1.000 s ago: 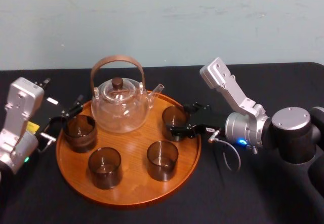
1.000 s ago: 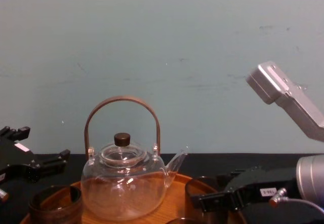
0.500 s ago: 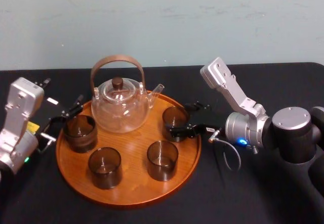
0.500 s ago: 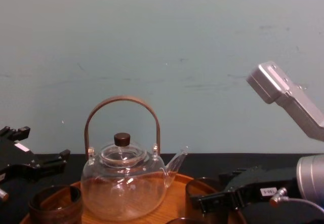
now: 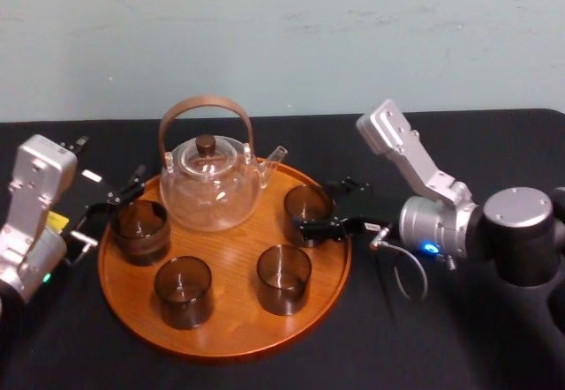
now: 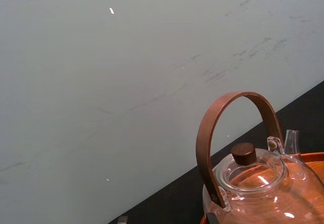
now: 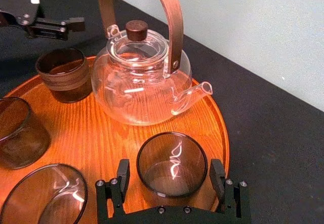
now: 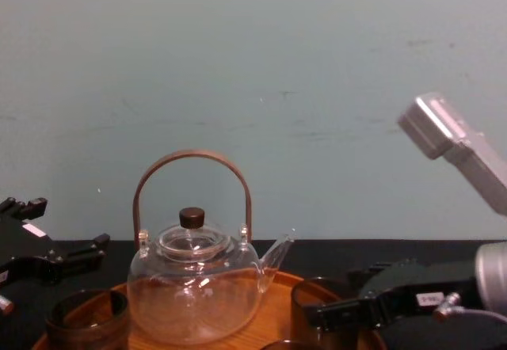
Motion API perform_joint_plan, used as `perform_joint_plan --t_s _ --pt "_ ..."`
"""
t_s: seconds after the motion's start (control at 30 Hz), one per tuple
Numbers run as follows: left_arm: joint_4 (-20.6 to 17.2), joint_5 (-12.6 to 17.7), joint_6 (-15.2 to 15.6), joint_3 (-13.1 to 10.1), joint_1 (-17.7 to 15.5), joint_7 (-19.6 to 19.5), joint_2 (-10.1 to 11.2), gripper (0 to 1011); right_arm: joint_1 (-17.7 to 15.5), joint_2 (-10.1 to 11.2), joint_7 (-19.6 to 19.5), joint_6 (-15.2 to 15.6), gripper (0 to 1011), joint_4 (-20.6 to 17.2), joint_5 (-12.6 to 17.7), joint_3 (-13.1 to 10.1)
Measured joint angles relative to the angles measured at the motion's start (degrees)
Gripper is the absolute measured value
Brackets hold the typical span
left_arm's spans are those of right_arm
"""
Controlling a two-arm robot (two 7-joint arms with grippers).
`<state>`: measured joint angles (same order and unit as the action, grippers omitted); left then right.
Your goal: Pick up the glass from the table and place it on the tray.
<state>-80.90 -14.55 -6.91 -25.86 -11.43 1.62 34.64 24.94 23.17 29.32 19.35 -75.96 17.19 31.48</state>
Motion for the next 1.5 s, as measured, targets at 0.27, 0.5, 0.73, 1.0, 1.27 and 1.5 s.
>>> perform_joint_plan --t_s 0.27,0.5,0.73,1.0,1.27,1.5 --pt "0.00 0.00 0.00 0.00 0.00 0.00 0.00 1001 -3.80 4.32 1.53 -1.04 1002 -5.62 2.35 -1.87" --pt "0.00 0.00 0.00 0.00 0.00 0.00 0.00 1001 -7.75 8.55 1.90 -2.94 1002 -10.93 4.74 -4.28" --pt "0.00 0.00 0.00 -0.01 0.00 0.00 0.00 1001 -13.16 12.81 0.71 -6.17 1002 -16.04 7.53 -8.02" --pt "0.00 0.00 0.00 0.00 0.00 0.00 0.00 1001 -18.83 13.67 -4.45 -10.66 1002 -19.20 8.78 -12.88" --pt "0.00 0.00 0.00 0.00 0.00 0.00 0.00 1001 -23.42 10.42 -11.41 -14.87 1002 -19.98 7.72 -17.18" --pt "0.00 0.00 0.00 0.00 0.00 0.00 0.00 1001 -24.79 6.13 -16.84 -17.06 1002 -18.62 5.07 -18.72"
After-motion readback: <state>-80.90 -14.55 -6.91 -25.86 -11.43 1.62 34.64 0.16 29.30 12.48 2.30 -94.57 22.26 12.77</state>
